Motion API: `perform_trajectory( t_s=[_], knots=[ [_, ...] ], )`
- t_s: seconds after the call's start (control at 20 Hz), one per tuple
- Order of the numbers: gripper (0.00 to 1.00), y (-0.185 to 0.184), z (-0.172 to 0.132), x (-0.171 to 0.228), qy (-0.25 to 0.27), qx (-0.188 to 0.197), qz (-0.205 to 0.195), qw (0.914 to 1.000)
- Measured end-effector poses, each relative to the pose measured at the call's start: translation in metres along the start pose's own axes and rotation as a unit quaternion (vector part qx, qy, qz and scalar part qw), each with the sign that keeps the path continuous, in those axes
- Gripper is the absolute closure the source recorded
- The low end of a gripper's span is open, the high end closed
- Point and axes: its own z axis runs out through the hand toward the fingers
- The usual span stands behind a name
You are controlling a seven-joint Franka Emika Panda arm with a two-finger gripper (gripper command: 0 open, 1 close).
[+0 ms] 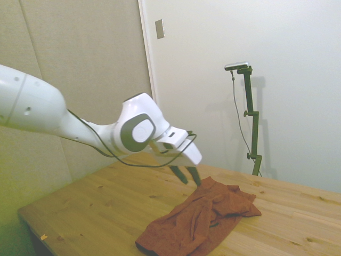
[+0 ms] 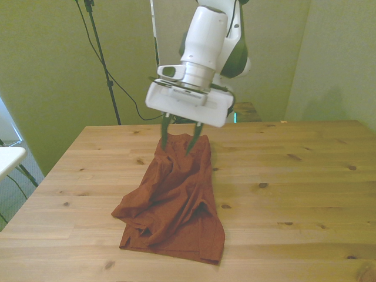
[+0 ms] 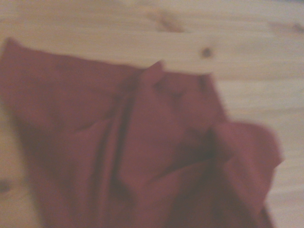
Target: Fold the shorts
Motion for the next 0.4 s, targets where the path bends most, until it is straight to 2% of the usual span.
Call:
perform_trajectory(
  t_s=[0.2, 0.4],
  knots=[
    [0.00, 0.014, -0.026, -0.092, -0.099, 0.033, -0.019, 0.9943],
    [0.00, 0.049, -0.044, -0.156, -0.134, 0.038, -0.020, 0.9901]
  ],
)
